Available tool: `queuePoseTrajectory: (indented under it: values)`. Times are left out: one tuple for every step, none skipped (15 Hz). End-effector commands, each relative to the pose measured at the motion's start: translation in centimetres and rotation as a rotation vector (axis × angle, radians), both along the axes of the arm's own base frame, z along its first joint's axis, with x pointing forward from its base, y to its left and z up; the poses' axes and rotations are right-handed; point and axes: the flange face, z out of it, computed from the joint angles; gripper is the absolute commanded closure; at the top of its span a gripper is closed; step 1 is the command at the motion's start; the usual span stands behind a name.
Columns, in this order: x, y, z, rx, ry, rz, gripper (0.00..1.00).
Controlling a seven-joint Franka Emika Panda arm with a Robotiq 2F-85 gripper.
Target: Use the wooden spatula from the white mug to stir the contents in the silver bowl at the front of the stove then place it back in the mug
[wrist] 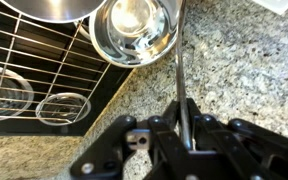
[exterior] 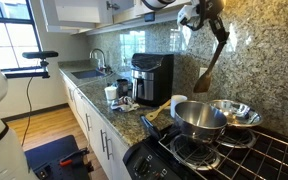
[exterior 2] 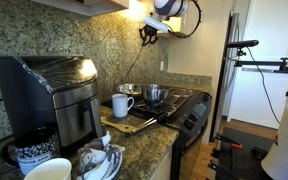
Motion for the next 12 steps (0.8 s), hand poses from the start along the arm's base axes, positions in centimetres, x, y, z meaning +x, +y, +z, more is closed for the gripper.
queuePoseTrajectory:
  values:
    - [-1.7,-2.8,2.5,-0.032,-0.015,-0.092,0.94]
    - [-2.1,-3.4,3.1,-0.054,-0.013,-0.109,0.94]
    - [-2.5,-3.7,3.8,-0.078,-0.008,-0.116,0.94]
    - [-2.8,-3.7,4.4,-0.101,0.003,-0.118,0.94]
    - [-3.1,-3.7,4.9,-0.121,0.014,-0.117,0.94]
    - [-3.3,-3.3,5.4,-0.14,0.032,-0.11,0.94]
    - [-3.5,-3.0,6.0,-0.156,0.048,-0.106,0.94]
    - [-3.7,-2.6,6.4,-0.166,0.067,-0.095,0.94]
    - [-3.9,-2.2,6.8,-0.171,0.088,-0.084,0.94]
    - [-4.1,-1.8,7.0,-0.175,0.106,-0.081,0.94]
    - [-4.4,-1.5,7.1,-0.18,0.128,-0.081,0.94]
    - [-4.6,-1.3,7.1,-0.188,0.152,-0.085,0.94]
